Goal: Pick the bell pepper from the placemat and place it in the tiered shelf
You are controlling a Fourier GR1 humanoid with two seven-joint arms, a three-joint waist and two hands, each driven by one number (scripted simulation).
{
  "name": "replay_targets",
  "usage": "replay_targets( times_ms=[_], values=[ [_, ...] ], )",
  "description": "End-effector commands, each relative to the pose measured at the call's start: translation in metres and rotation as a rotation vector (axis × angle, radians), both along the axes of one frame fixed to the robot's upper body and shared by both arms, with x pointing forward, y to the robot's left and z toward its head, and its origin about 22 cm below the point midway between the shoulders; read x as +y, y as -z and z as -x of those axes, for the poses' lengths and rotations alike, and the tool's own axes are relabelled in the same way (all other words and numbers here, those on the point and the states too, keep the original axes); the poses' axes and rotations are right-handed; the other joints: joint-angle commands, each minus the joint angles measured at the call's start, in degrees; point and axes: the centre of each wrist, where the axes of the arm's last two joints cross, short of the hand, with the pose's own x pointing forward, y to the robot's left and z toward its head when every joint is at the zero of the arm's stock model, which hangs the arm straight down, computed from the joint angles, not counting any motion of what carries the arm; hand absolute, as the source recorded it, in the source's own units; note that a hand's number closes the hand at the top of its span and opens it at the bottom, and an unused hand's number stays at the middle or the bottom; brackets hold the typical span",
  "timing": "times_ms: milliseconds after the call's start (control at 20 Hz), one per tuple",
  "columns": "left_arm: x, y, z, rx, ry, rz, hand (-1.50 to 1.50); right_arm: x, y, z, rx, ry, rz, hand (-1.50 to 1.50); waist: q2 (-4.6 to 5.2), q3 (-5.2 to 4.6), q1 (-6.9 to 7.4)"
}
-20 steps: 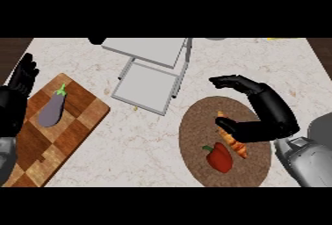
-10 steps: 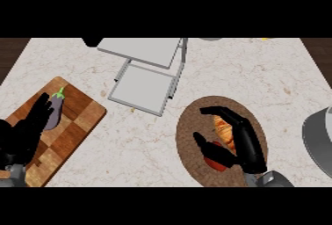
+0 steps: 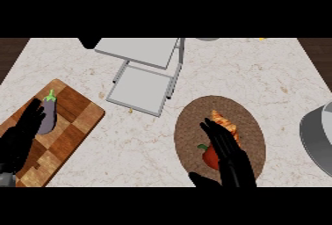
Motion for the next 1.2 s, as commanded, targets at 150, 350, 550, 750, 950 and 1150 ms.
replay_targets(
  times_ms=[150,350,550,750,950,1150],
  values=[
    [-0.003,0.009,0.004,0.048,-0.007,0.011,0.00,0.006,-0.021,0.021,0.170,0.100,0.374,-1.50,0.27,-0.41,-0.21],
    [0.000,0.014,0.007,0.054,0.007,0.008,0.00,0.005,-0.028,0.025,0.352,0.085,0.637,-1.50,0.67,-0.49,0.88],
    [-0.002,0.007,0.003,0.045,0.025,0.019,0.00,0.033,-0.050,0.022,0.422,0.096,0.764,-1.50,0.85,-0.11,2.04],
    [-0.016,0.005,0.004,0.036,0.026,0.028,0.00,0.050,-0.064,0.019,0.450,0.116,0.848,-1.50,0.84,0.02,2.21],
    [-0.002,0.012,0.001,0.030,0.031,0.006,0.00,0.043,-0.067,-0.004,0.490,0.127,0.874,-1.50,1.01,0.02,2.01],
    [0.003,0.007,0.004,0.031,0.006,0.011,0.00,0.049,-0.059,-0.019,0.495,0.127,0.875,-1.50,1.00,0.05,2.17]
  ],
)
